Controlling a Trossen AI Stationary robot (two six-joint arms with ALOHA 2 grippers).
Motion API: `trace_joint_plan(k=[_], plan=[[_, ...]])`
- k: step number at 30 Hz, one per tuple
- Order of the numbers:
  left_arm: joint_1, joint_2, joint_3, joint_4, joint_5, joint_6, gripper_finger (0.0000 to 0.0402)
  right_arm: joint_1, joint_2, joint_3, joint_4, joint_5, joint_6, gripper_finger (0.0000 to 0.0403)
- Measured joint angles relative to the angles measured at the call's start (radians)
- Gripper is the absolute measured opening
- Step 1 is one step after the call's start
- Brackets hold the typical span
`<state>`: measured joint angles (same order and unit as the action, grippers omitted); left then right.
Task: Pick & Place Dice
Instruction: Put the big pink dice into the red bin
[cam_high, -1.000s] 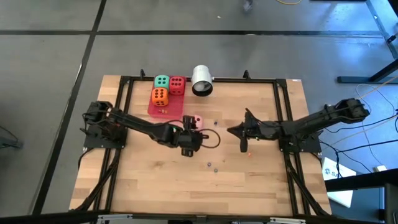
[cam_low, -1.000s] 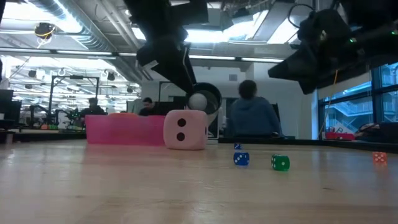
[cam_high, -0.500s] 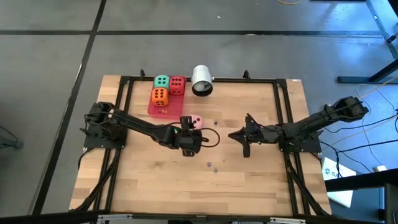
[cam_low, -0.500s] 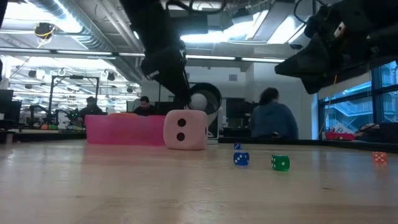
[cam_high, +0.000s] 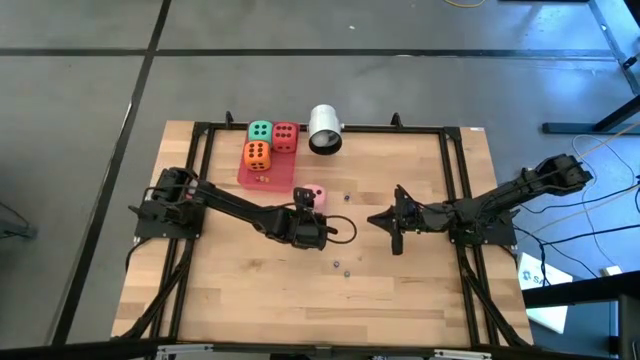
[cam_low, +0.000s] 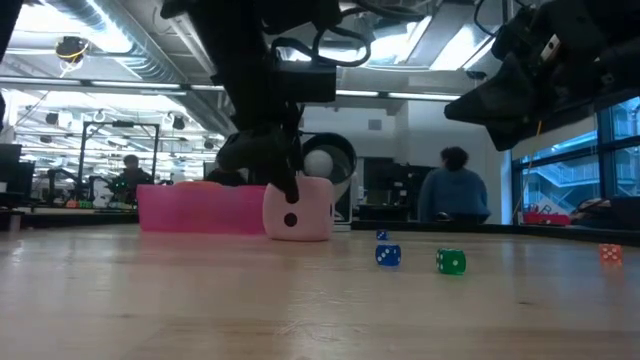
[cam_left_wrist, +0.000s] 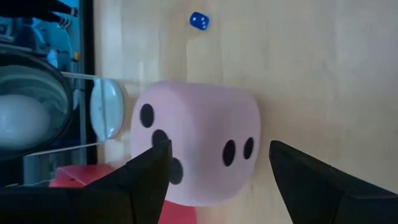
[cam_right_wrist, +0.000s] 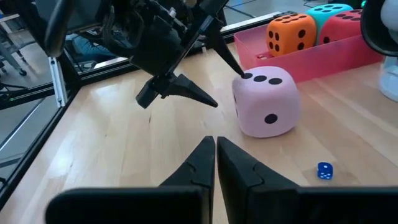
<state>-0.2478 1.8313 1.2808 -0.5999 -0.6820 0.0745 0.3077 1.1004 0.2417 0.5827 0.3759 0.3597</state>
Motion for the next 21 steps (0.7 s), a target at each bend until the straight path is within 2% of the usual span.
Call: trace_joint_plan(k=[16, 21], plan=[[0.053, 0.0, 0.0, -0.002, 0.002, 0.045, 0.0265, 0.0, 0.0, 0.0, -0.008, 0.002, -0.001, 0.002], [0.066, 0.005, 0.0, 0.001, 0.054, 0.044, 0.0265, 0.0, 0.0, 0.0, -0.016, 0.002, -0.001, 0.002]])
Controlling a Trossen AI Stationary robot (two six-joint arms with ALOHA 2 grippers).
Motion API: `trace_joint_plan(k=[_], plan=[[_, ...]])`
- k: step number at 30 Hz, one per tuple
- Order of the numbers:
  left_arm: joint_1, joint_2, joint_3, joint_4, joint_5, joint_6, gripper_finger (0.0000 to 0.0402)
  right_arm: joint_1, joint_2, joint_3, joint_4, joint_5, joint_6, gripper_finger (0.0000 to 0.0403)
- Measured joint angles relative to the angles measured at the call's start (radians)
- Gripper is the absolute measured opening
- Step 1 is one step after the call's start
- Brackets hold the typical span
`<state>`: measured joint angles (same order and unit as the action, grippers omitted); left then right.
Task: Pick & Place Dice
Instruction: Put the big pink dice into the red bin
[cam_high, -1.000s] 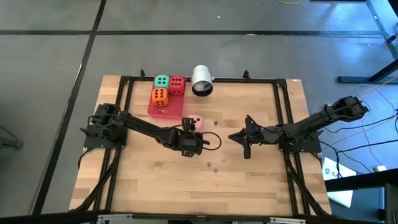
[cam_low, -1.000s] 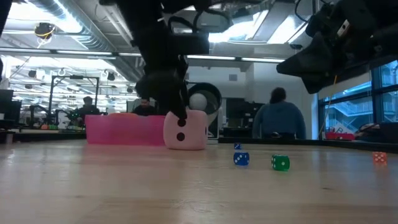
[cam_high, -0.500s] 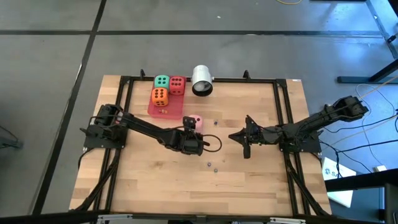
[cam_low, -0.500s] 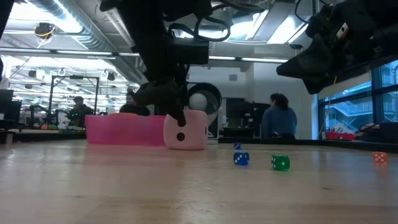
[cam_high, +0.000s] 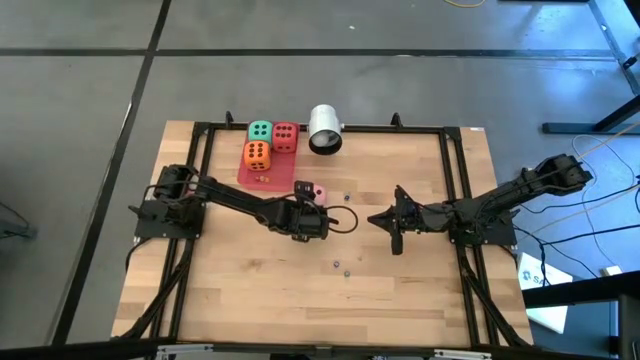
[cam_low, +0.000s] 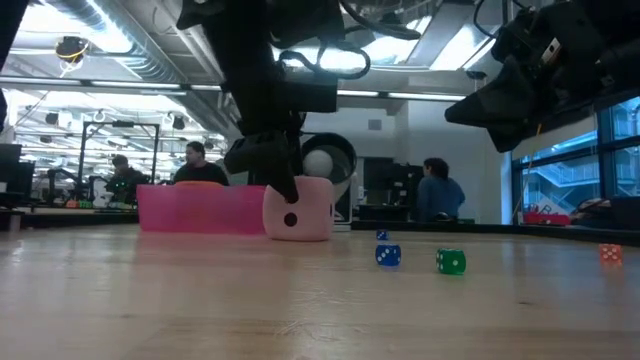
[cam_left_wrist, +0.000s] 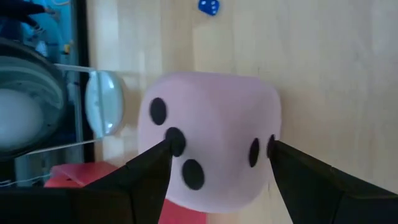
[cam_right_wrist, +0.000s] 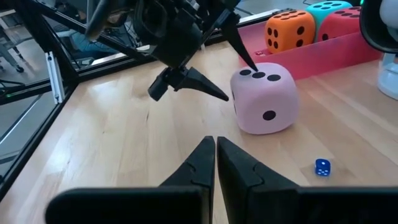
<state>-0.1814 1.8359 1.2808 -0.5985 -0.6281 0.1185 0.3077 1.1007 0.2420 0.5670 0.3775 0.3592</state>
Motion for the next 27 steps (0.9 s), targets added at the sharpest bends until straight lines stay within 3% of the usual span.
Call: trace_joint_plan(k=[19, 27], plan=[[0.026, 0.057, 0.002, 0.024, -0.012, -0.007, 0.0261, 0.0, 0.0, 0.0, -0.009, 0.0, 0.0, 0.002], [0.04, 0.122, 0.002, 0.026, -0.014, -0.009, 0.0195, 0.0, 0.0, 0.0, -0.009, 0.0, 0.0, 0.002]])
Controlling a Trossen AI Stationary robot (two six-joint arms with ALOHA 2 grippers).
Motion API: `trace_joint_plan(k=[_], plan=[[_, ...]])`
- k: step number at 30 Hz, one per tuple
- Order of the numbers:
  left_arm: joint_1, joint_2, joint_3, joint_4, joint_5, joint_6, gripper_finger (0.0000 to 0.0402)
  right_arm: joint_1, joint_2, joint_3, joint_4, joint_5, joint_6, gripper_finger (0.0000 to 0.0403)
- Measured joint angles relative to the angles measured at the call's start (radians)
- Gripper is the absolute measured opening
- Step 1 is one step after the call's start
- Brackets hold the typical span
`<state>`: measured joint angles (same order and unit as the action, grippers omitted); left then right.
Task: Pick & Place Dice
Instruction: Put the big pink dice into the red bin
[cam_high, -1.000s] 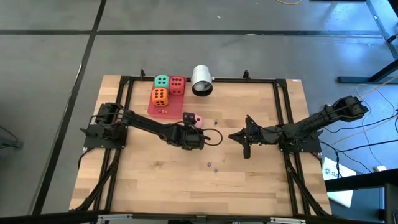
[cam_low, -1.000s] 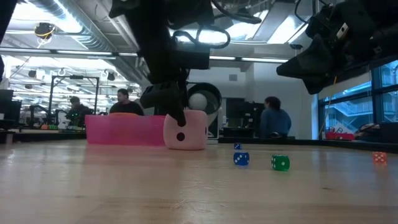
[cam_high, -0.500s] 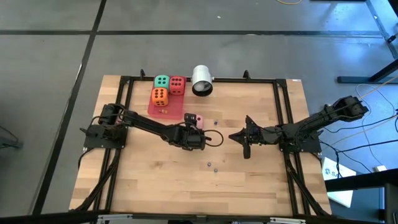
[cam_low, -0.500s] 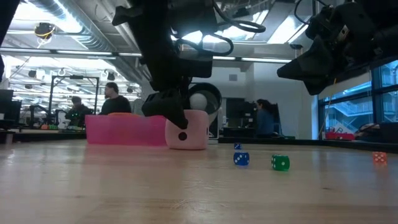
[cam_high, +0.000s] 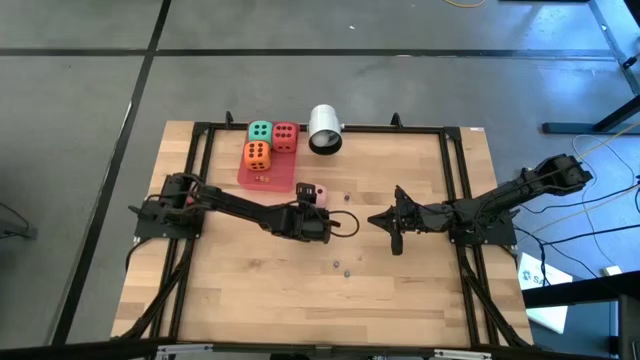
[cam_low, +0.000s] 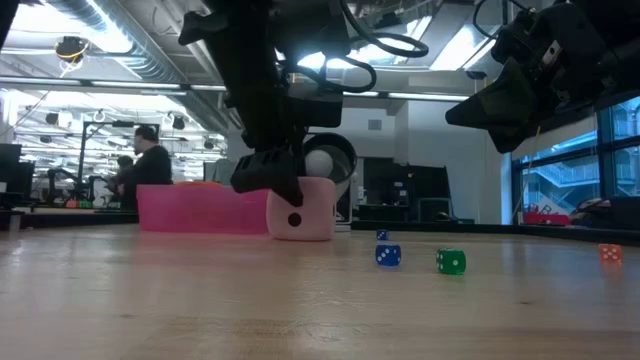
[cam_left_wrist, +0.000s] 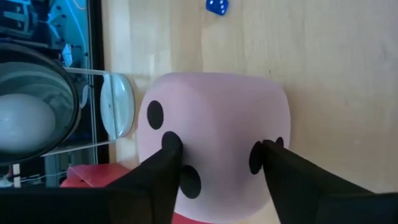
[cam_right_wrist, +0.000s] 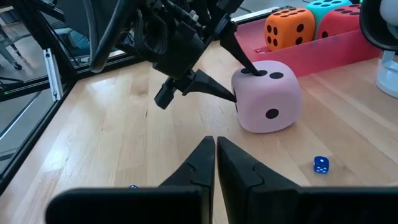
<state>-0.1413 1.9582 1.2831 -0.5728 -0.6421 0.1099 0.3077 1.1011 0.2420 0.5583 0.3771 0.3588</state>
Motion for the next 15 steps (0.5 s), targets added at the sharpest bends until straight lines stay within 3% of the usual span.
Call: trace_joint_plan(k=[6, 15], plan=[[0.0, 0.018, -0.001, -0.002, -0.021, -0.008, 0.0135, 0.0, 0.0, 0.0, 0.0, 0.0, 0.0, 0.002], [0.0, 0.019, -0.002, 0.0, -0.015, 0.002, 0.0087, 0.0, 0.0, 0.0, 0.0, 0.0, 0.0, 0.002]])
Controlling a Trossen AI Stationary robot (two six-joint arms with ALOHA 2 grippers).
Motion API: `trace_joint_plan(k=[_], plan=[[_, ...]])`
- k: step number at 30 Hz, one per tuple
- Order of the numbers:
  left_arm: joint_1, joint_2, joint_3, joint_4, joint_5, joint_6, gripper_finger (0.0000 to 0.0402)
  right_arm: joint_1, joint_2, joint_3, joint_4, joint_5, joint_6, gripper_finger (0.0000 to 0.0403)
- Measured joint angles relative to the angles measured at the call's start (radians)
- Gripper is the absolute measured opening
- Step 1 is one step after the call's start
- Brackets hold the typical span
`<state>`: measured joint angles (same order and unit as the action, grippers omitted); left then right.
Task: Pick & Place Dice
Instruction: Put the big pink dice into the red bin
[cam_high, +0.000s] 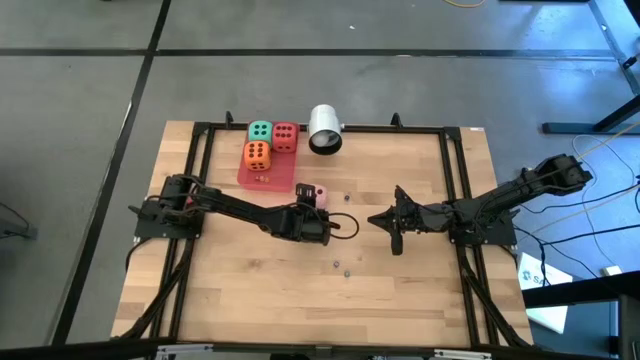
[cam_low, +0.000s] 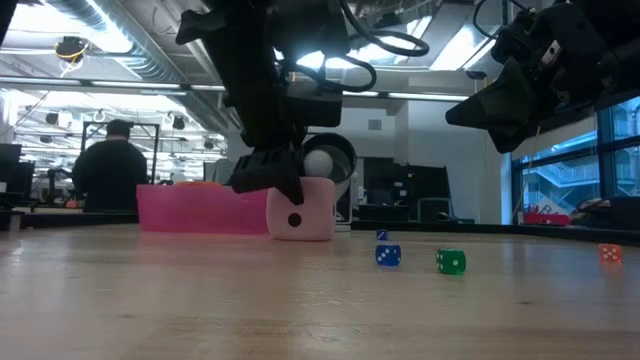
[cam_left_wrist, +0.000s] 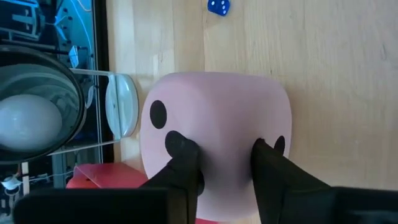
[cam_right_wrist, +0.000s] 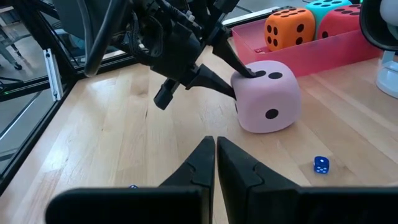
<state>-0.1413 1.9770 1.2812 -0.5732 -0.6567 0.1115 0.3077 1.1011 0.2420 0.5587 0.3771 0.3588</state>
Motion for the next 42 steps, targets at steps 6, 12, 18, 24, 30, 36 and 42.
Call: trace_joint_plan(k=[6, 12, 18, 24, 30, 36, 42], plan=[[0.0, -0.001, 0.0, 0.001, 0.002, 0.004, 0.0076, 0.0, 0.0, 0.0, 0.0, 0.0, 0.0, 0.002], [0.0, -0.012, 0.0, 0.0, 0.011, 0.005, 0.0074, 0.0, 0.0, 0.0, 0.0, 0.0, 0.0, 0.002], [0.0, -0.056, 0.018, -0.022, 0.016, 0.005, 0.0073, 0.0, 0.0, 0.0, 0.0, 0.0, -0.004, 0.002], [0.001, -0.111, 0.027, -0.027, 0.047, 0.005, 0.0051, 0.0, 0.0, 0.0, 0.0, 0.0, -0.011, 0.002], [-0.001, -0.132, 0.026, -0.031, 0.063, 0.006, 0.0049, 0.0, 0.0, 0.0, 0.0, 0.0, -0.027, 0.002], [-0.001, -0.132, 0.027, -0.045, 0.04, 0.02, 0.0047, 0.0, 0.0, 0.0, 0.001, 0.005, -0.034, 0.002], [-0.001, -0.133, 0.107, -0.199, -0.007, -0.003, 0.0046, -0.001, 0.0, 0.0, 0.001, 0.009, -0.034, 0.002]])
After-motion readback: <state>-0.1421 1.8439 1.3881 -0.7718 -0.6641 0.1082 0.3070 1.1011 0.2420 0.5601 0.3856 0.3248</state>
